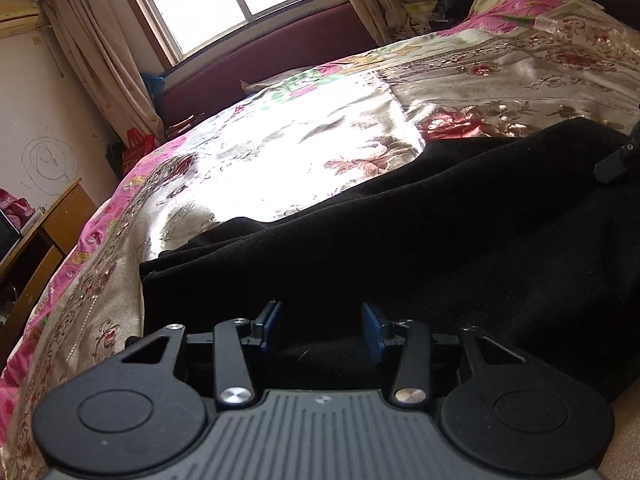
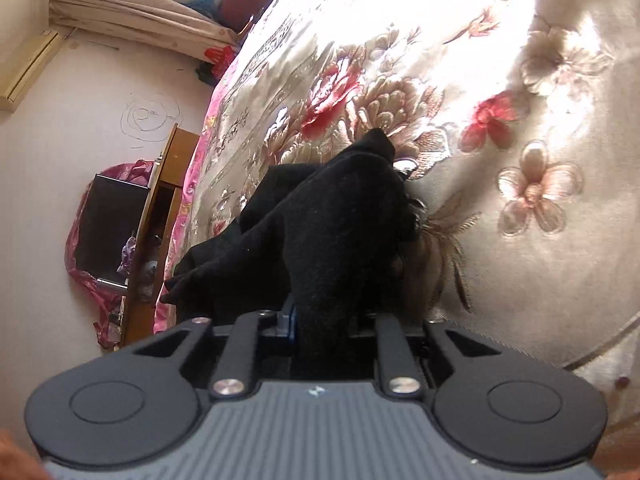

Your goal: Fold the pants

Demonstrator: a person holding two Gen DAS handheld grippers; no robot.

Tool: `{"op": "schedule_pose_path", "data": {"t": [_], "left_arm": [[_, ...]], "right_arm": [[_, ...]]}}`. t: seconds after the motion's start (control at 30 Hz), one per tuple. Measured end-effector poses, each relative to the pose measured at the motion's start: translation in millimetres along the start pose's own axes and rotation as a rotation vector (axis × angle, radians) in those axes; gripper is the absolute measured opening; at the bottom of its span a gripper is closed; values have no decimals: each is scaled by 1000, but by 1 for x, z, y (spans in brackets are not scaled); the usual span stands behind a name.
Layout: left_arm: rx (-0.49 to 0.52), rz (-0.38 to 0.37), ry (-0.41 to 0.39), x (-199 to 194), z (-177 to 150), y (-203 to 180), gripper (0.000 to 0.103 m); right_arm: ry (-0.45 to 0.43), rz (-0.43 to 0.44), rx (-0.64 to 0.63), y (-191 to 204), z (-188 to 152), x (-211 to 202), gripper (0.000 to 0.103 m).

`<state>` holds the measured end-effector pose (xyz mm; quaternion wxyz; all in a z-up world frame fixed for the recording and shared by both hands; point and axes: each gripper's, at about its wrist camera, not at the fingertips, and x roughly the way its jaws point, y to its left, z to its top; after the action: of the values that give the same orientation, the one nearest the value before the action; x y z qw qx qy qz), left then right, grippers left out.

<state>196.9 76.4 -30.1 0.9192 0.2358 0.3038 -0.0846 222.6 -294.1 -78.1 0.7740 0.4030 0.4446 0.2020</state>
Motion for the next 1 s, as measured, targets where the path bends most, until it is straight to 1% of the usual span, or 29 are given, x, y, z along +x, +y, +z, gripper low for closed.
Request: {"op": "schedule_pose_path", "data": {"t": [0.13, 0.2, 0.23, 0.27, 0.37, 0.4, 0.43, 0.47, 0.5, 0.53, 0.6, 0.7, 0.77, 0.83, 0.93, 1.0], "left_arm": [[-14, -51, -30, -17, 0, -17, 56], [-22, -65, -35, -22, 0, -21, 56], [-35, -75, -36, -24, 1, -23, 56], [-45, -83, -39, -25, 0, -23, 56], [-71, -101, -33, -25, 1, -20, 56], [-88, -111, -28, -24, 2, -17, 57], [-107, -124, -23, -24, 2, -14, 57], [-118, -132, -21, -24, 1, -12, 57], [-129, -139, -22, -26, -1, -10, 57], [-134, -144, -22, -26, -2, -9, 57], [-135, -148, -26, -25, -4, -9, 57], [-141, -146, -36, -25, -6, -10, 57], [-155, -152, -38, -24, -7, -9, 57], [-160, -153, -41, -24, -9, -8, 57], [-160, -150, -42, -23, -10, -10, 58], [-163, -142, -40, -23, -11, -12, 58]], "right_arm": [[-66, -25, 6, -5, -18, -42, 15], [-64, -13, 15, -6, -25, -52, 15], [-65, -10, 19, -6, -28, -53, 16], [-63, -9, 26, -6, -31, -52, 19], [-56, -31, 16, -6, -32, -43, 23], [-56, -23, 21, -4, -31, -39, 26], [-52, -4, 33, -5, -32, -34, 34], [-46, 20, 44, -4, -33, -28, 49], [-38, 33, 53, -4, -35, -21, 57], [-27, 30, 55, -3, -38, -13, 63], [-39, -2, 14, 5, -44, 0, 63], [-63, -37, -19, 16, -46, 6, 61], [-56, -95, -32, 21, -44, 11, 52], [-45, -152, -65, 27, -45, 12, 47], [-37, -242, -130, 39, -48, 16, 36], [-39, -300, -186, 49, -53, 20, 35]]}}
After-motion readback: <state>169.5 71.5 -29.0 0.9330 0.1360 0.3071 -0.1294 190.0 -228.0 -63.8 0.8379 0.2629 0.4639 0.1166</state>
